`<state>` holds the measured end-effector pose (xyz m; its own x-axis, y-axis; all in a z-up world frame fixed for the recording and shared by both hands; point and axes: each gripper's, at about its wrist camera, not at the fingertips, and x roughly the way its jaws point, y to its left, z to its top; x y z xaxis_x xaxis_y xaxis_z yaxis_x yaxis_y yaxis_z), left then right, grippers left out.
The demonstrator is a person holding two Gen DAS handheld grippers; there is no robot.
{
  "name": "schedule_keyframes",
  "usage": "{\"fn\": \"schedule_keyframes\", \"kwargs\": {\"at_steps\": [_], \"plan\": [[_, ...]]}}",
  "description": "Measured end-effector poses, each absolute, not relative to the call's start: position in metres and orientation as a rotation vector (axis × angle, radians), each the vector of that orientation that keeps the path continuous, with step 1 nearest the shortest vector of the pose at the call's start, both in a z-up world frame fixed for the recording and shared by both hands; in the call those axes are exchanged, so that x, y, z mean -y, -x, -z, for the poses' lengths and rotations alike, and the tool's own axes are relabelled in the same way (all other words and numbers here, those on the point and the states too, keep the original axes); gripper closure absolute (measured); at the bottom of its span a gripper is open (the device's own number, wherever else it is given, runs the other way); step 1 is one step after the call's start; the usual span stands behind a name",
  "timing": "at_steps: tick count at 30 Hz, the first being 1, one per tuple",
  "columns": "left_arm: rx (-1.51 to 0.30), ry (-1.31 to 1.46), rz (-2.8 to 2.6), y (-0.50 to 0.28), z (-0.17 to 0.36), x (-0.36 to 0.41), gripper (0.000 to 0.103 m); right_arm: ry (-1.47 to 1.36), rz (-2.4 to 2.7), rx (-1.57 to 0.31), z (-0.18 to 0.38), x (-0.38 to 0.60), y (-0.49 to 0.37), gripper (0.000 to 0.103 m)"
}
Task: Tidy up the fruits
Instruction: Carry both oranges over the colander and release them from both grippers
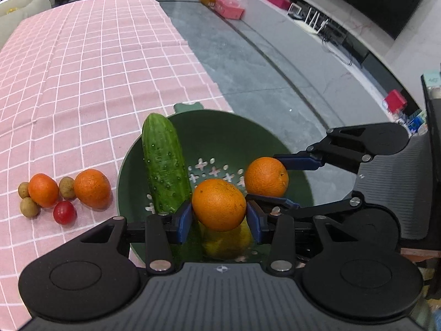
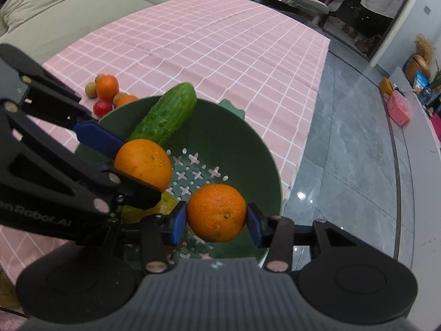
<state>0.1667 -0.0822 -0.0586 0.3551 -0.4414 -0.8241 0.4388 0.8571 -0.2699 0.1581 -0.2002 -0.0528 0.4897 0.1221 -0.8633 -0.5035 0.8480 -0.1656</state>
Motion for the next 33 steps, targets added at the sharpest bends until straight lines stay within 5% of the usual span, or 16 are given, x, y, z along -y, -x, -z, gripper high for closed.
{"fn": "schedule_keyframes", "kwargs": {"at_steps": [18, 33], "plan": [[-1.107, 0.050, 0.634, -0.175, 0.066, 0.086, 0.054, 0.520, -0.417, -1.040, 0.078, 0.203, -0.164, 0.058], [-1.071, 0.057, 0.608, -0.160, 0.045, 0.075, 0.038, 0.534, -0.361, -0.959, 0.050, 0.199, -0.150, 0.031]]}}
